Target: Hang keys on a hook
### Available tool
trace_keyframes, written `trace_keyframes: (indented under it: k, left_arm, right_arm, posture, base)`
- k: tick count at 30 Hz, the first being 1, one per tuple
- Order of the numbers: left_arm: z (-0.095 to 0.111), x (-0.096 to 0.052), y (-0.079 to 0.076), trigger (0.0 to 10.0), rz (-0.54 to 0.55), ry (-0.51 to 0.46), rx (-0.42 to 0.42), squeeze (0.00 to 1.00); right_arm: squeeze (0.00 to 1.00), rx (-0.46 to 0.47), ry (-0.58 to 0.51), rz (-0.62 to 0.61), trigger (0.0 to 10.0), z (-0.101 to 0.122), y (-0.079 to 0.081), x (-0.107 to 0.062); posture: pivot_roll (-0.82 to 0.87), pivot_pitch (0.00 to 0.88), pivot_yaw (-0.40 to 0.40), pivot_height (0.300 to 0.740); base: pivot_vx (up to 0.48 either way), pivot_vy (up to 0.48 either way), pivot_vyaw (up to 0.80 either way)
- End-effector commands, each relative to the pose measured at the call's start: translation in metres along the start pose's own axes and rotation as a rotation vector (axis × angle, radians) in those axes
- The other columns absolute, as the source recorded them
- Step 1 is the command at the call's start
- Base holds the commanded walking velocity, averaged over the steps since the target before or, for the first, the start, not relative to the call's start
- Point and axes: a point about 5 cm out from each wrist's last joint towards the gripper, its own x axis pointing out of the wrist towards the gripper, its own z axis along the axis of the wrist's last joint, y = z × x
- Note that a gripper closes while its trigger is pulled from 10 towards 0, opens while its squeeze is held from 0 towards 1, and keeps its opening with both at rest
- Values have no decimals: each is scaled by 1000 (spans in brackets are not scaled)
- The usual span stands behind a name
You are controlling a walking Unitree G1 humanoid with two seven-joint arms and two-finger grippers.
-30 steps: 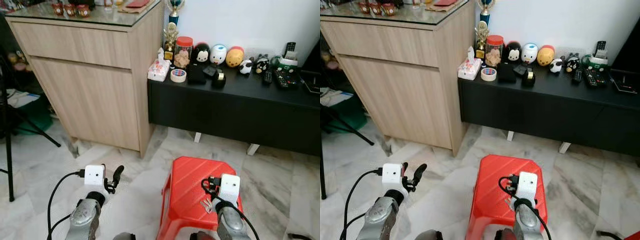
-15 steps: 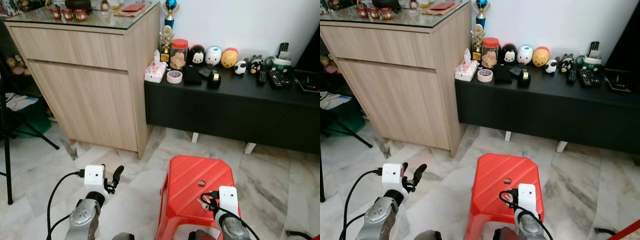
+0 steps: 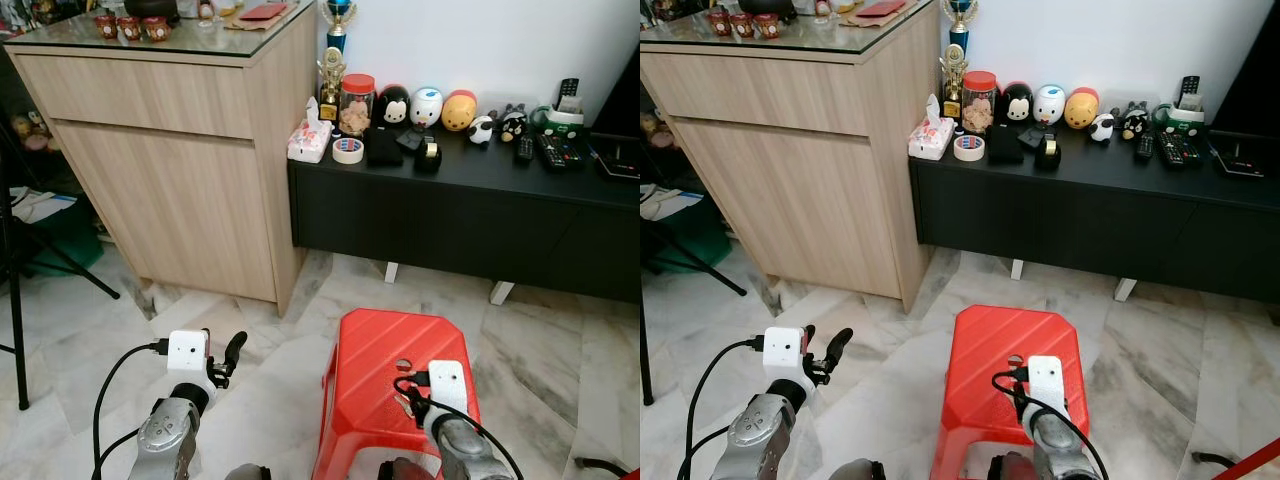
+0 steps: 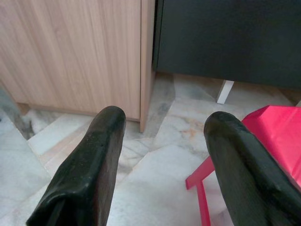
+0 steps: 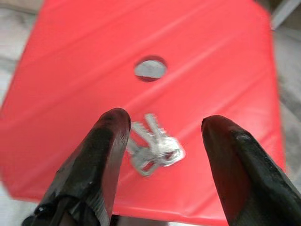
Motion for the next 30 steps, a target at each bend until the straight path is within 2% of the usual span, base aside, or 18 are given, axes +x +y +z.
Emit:
trace_keyframes:
  k: [1, 6, 9, 16, 22, 25, 30]
  left_arm:
    - [7, 4, 0, 10000, -9, -10, 16, 0]
    - [15, 7, -2, 10000, -13, -42, 14, 0]
    - [22, 11, -2, 10000, -13, -66, 13, 0]
    - [30, 14, -5, 10000, -18, -93, 11, 0]
    - [27, 10, -4, 10000, -14, -86, 9, 0]
    - [25, 8, -2, 10000, -10, -77, 10, 0]
    - [25, 8, -1, 10000, -8, -76, 11, 0]
  right_arm:
    - [0, 7, 23, 6, 10000, 0, 1, 1]
    - [0, 7, 1, 5, 10000, 8, 3, 2]
    - [0, 33, -100, 0, 10000, 25, 3, 3]
    - [0, 65, -224, -9, 10000, 40, 5, 2]
    - [0, 75, -244, -7, 10000, 40, 6, 1]
    - [0, 60, -247, -4, 10000, 38, 7, 0]
    - [0, 41, -244, 7, 10000, 34, 9, 0]
  posture:
    - [51, 28, -12, 640]
    - [62, 46, -18, 640]
    - [64, 60, -24, 640]
    - [68, 87, -33, 640]
    - [68, 97, -30, 630]
    - [70, 96, -27, 615]
    - [78, 95, -23, 615]
  base:
    - [0, 0, 0]
    - [0, 0, 0]
    - [0, 0, 0]
    - [0, 0, 0]
    - [0, 0, 0]
    - [0, 0, 0]
    - [0, 0, 0]
